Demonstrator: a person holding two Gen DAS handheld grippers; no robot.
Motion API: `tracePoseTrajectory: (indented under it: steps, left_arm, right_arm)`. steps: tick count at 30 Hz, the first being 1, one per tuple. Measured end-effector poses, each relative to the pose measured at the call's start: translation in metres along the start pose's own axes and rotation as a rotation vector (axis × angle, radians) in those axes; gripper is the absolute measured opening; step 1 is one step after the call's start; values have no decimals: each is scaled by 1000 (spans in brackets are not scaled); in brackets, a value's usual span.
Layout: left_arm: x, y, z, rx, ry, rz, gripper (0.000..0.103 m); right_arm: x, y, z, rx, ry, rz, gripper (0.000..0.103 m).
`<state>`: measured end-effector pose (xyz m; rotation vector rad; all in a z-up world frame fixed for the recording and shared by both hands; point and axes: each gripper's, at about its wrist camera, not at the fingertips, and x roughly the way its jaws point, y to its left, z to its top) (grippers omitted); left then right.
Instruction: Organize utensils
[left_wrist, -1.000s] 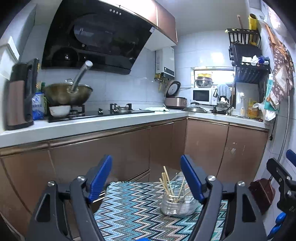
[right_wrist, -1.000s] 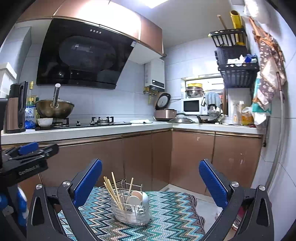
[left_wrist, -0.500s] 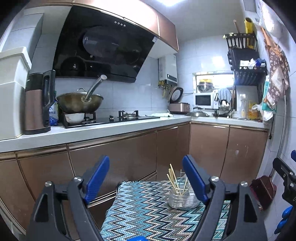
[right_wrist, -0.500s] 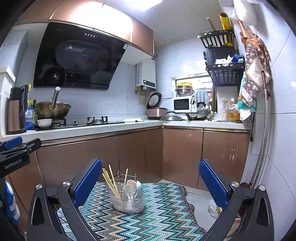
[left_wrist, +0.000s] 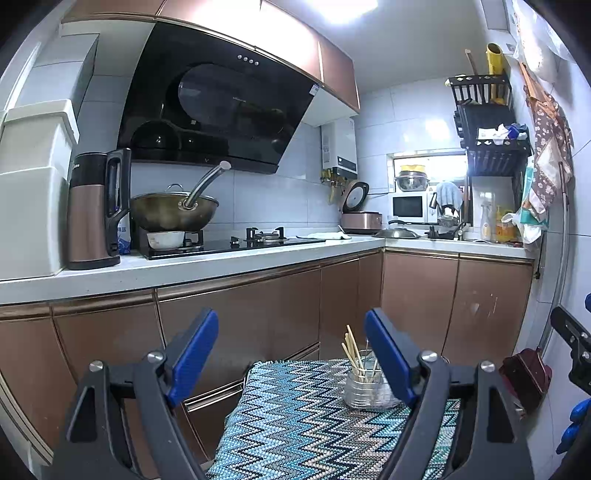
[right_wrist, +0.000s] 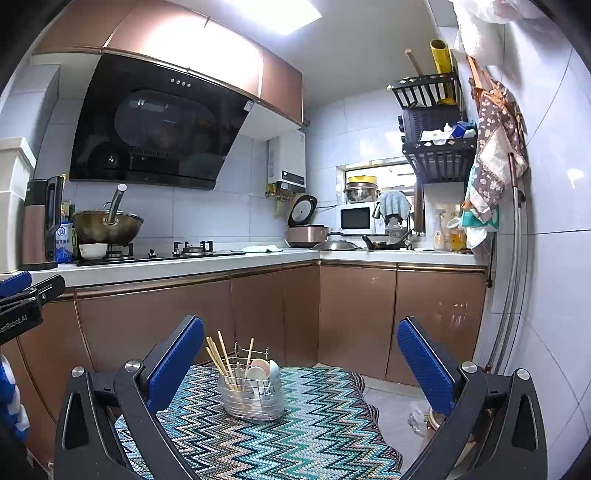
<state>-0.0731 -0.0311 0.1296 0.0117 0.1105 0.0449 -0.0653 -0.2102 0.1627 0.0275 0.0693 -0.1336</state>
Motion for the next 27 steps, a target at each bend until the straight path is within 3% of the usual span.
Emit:
tracePoseTrajectory:
  steps: [27]
  left_arm:
    - [-15,10,-9,-23,26,-17,81]
  right_arm:
    - [-19,-4,-4,9,-12,-57,103]
